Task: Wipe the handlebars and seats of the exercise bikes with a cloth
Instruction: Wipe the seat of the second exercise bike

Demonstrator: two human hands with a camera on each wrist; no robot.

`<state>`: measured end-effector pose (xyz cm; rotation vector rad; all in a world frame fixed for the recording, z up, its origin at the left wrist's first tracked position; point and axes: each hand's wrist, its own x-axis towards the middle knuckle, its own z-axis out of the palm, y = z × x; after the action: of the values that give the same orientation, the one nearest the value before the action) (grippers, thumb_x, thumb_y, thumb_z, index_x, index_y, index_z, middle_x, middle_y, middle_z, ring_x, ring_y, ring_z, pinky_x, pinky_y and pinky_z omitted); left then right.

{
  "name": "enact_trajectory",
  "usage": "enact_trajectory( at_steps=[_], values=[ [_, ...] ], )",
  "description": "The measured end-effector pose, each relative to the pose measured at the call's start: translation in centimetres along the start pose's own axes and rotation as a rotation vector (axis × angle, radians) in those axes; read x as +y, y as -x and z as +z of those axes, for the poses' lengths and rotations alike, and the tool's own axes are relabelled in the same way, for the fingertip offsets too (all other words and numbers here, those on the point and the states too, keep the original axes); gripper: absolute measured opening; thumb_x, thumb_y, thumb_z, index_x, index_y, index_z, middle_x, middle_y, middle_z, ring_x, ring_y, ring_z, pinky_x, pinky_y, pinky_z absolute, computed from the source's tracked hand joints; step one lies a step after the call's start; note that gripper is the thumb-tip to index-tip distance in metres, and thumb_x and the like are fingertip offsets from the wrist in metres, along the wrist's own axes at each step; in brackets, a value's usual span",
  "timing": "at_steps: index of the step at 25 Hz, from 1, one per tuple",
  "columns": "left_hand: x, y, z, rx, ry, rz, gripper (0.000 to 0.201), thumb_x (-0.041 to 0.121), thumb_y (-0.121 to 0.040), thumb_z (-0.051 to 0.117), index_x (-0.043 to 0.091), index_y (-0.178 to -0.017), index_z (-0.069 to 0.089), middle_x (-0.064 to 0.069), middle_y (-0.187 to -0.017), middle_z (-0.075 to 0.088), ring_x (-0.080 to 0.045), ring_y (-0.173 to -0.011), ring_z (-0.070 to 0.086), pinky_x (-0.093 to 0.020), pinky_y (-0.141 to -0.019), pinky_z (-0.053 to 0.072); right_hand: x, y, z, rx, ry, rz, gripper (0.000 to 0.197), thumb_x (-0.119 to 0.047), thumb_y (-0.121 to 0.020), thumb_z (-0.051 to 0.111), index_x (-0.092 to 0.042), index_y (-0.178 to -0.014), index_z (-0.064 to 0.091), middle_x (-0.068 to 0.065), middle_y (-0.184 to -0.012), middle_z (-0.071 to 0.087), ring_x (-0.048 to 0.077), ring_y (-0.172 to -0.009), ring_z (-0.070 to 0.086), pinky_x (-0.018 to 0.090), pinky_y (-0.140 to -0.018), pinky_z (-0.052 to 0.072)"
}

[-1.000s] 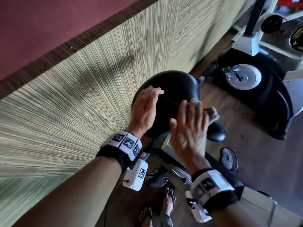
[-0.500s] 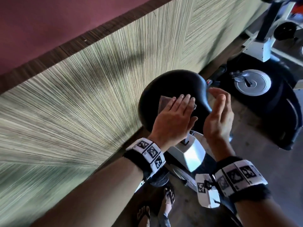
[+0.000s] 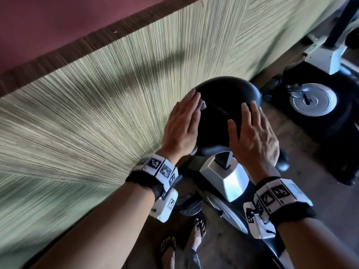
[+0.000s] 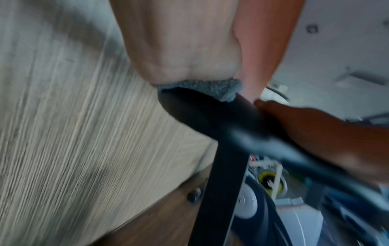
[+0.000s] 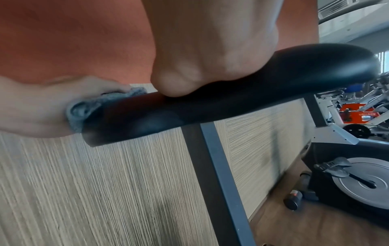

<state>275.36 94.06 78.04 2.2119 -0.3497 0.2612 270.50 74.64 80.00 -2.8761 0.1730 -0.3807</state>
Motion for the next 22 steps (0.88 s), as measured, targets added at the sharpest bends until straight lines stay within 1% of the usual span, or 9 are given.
enact_trajectory(
  at_steps=[3, 6, 8, 11, 14, 16, 17, 19, 22],
  values=[
    [0.3, 0.1, 0.3, 0.092, 0.197, -0.317, 0.062, 0.042, -0.106, 0.026, 0.011, -0.16, 0.029, -0.005, -0.166, 0.03, -0.012, -0.154, 0.022, -0.033, -0.128, 0.015, -0.2, 0.1, 0.2, -0.01, 0.035, -0.017, 0.067, -0.053, -0.104, 0.028, -0.013, -0.158, 0.031, 0.017, -0.166, 0.028, 0.032, -0.152, 0.028, 0.045, -0.122, 0.028],
    [2.9, 3.7, 1.9, 0.192, 0.078, -0.333, 0.058, 0.032, -0.11, 0.03, 0.008, -0.162, 0.017, -0.007, -0.17, 0.013, -0.013, -0.157, 0.008, -0.022, -0.126, 0.004, -0.2, 0.0, 0.0, -0.038, 0.051, -0.034, 0.069, -0.053, -0.103, 0.027, -0.014, -0.16, 0.029, 0.017, -0.166, 0.026, 0.032, -0.152, 0.027, 0.045, -0.122, 0.026],
    [3.0, 2.9, 1.8, 0.194, 0.101, -0.395, 0.056, 0.032, -0.11, 0.029, 0.009, -0.161, 0.021, -0.008, -0.168, 0.021, -0.015, -0.156, 0.016, -0.025, -0.127, 0.009, 0.0, -0.4, -0.2, -0.062, 0.07, -0.037, 0.07, -0.054, -0.101, 0.029, -0.013, -0.158, 0.03, 0.018, -0.163, 0.03, 0.037, -0.147, 0.032, 0.049, -0.118, 0.03],
    [1.0, -1.6, 1.0, 0.1, 0.155, -0.518, 0.055, 0.042, -0.109, 0.024, 0.014, -0.155, 0.036, -0.003, -0.158, 0.041, -0.017, -0.146, 0.037, -0.038, -0.123, 0.027, -0.5, -2.5, -0.3, -0.061, 0.085, -0.073, 0.077, -0.055, -0.095, 0.034, -0.003, -0.151, 0.038, 0.026, -0.149, 0.04, 0.045, -0.131, 0.041, 0.055, -0.109, 0.035],
    [0.7, -1.0, 1.1, 0.207, 0.174, -0.455, 0.07, 0.055, -0.105, 0.015, 0.011, -0.15, 0.044, -0.006, -0.154, 0.046, -0.017, -0.144, 0.038, -0.033, -0.122, 0.027, -2.2, -4.7, 0.5, -0.12, 0.079, -0.189, 0.083, -0.056, -0.095, 0.025, 0.0, -0.155, 0.033, 0.023, -0.162, 0.029, 0.04, -0.146, 0.033, 0.052, -0.119, 0.025],
    [2.0, 1.5, 1.8, 0.397, 0.211, -0.365, 0.063, 0.046, -0.107, 0.023, 0.004, -0.147, 0.049, -0.008, -0.143, 0.055, -0.015, -0.134, 0.047, -0.023, -0.117, 0.031, -2.4, -5.2, 0.9, -0.175, 0.065, -0.203, 0.085, -0.058, -0.094, 0.017, -0.006, -0.161, 0.022, 0.011, -0.171, 0.013, 0.027, -0.156, 0.017, 0.047, -0.126, 0.015],
    [2.5, 2.1, 1.7, 0.409, 0.23, -0.355, 0.056, 0.036, -0.109, 0.027, 0.002, -0.148, 0.047, -0.006, -0.141, 0.057, -0.014, -0.132, 0.049, -0.022, -0.116, 0.032, -2.2, -5.3, 1.1, -0.2, 0.063, -0.191, 0.085, -0.059, -0.094, 0.015, -0.009, -0.162, 0.018, 0.006, -0.172, 0.009, 0.021, -0.157, 0.012, 0.045, -0.127, 0.012],
    [1.6, 0.7, 1.7, 0.276, 0.246, -0.44, 0.049, 0.031, -0.109, 0.03, 0.008, -0.151, 0.043, -0.004, -0.144, 0.055, -0.017, -0.135, 0.049, -0.027, -0.117, 0.032, -2.0, -5.3, 1.1, -0.206, 0.071, -0.177, 0.085, -0.059, -0.093, 0.014, -0.01, -0.163, 0.016, 0.004, -0.172, 0.007, 0.017, -0.158, 0.009, 0.042, -0.128, 0.01],
    [-1.3, -3.7, 0.7, 0.03, 0.351, -0.568, 0.065, 0.06, -0.097, 0.02, 0.025, -0.146, 0.045, -0.01, -0.137, 0.062, -0.037, -0.12, 0.063, -0.057, -0.106, 0.047, -2.2, -5.4, 1.2, -0.203, 0.09, -0.176, 0.084, -0.059, -0.094, 0.015, -0.011, -0.163, 0.018, 0.003, -0.172, 0.009, 0.016, -0.158, 0.009, 0.043, -0.128, 0.012]
  ],
)
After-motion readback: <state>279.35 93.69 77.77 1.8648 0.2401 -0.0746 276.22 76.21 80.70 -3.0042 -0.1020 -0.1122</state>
